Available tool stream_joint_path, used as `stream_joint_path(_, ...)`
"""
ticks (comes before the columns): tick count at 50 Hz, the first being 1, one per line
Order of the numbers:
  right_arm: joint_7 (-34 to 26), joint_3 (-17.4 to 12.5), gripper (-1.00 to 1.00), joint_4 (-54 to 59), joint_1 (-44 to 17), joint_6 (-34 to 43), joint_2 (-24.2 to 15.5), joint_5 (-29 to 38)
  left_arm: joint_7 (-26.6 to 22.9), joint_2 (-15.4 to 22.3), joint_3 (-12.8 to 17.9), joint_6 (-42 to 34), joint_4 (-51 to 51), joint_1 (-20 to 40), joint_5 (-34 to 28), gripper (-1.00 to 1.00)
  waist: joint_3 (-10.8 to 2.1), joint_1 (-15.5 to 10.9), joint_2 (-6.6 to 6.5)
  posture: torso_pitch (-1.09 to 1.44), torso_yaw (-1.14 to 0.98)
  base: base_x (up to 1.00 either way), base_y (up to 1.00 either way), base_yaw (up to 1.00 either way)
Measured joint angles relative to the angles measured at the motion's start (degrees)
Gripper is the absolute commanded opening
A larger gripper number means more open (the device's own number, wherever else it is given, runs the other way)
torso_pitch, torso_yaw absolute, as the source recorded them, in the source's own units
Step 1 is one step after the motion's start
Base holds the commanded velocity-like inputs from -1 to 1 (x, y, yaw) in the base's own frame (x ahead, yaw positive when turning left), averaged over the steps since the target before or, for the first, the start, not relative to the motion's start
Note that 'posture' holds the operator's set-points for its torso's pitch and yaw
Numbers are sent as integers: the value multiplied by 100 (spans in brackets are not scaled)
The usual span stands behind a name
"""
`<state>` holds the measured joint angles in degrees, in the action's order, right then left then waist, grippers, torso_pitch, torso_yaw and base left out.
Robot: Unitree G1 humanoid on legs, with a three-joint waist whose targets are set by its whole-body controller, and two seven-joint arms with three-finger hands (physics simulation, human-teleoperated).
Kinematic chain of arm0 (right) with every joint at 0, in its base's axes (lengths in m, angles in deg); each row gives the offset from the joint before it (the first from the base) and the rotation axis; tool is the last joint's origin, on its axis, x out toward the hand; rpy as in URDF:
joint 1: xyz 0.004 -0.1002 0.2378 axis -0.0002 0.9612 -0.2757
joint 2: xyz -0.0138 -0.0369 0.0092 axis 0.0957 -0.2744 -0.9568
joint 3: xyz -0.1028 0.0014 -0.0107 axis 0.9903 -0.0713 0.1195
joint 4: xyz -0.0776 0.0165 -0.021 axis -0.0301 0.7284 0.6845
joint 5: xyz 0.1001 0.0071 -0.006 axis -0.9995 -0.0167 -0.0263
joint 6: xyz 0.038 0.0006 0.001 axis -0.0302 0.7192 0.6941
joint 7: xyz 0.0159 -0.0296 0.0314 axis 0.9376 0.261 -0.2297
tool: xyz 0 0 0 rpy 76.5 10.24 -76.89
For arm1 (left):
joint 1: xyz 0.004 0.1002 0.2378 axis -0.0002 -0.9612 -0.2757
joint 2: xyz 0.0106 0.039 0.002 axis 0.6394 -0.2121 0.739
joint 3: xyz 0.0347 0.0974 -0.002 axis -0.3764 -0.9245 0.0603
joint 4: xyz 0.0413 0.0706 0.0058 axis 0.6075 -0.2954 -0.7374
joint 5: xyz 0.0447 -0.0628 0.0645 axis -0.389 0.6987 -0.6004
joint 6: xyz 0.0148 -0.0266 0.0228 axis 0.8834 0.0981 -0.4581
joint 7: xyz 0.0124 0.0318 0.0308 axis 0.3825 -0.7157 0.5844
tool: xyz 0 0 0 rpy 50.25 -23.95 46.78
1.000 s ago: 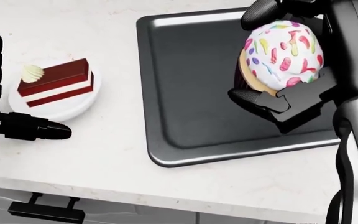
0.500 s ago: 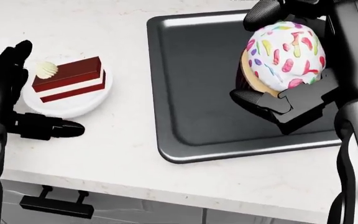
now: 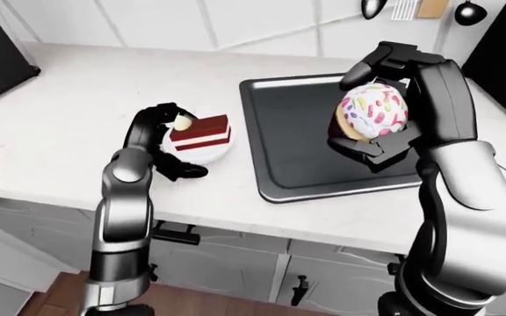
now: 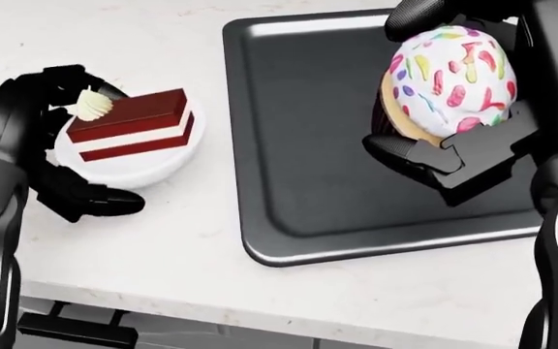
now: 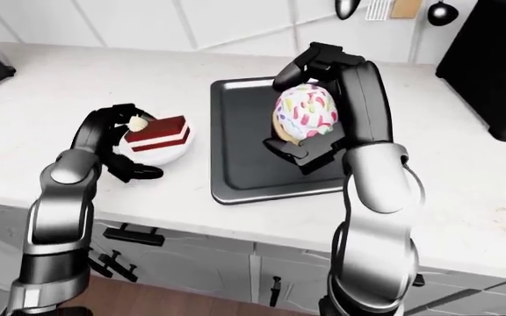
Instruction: Pick up the bowl with cake and place it on the tray. Pick up the cupcake and place it on the tray.
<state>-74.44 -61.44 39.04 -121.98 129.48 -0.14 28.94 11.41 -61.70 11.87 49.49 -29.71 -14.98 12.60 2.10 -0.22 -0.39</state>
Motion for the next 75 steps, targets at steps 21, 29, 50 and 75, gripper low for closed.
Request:
stream_joint_path(21, -172, -98, -100, -286, -306, 453, -247, 71, -557, 107, -190, -1290, 877, 1178, -316, -68, 90, 3, 44, 0, 0, 0, 0, 0)
stream_joint_path(29, -168, -293, -100, -373, -257, 481, -355, -72, -471, -370, -576, -1317, 185, 1916, -499, -77, 127, -16, 105, 0, 0, 0, 0, 0)
stream_joint_path(50, 43, -523, -100, -637, -195, 765, -658, -543, -24, -1422, -943, -634, -1760, 3024, -755, -88, 139, -23, 192, 0, 0, 0, 0, 0)
stream_joint_path(75, 233, -515, -100, -660, -31, 689, -665, -742, 426, -1854, -1098, 175, -3042, 3100, -804, -80, 107, -37, 229, 0, 0, 0, 0, 0)
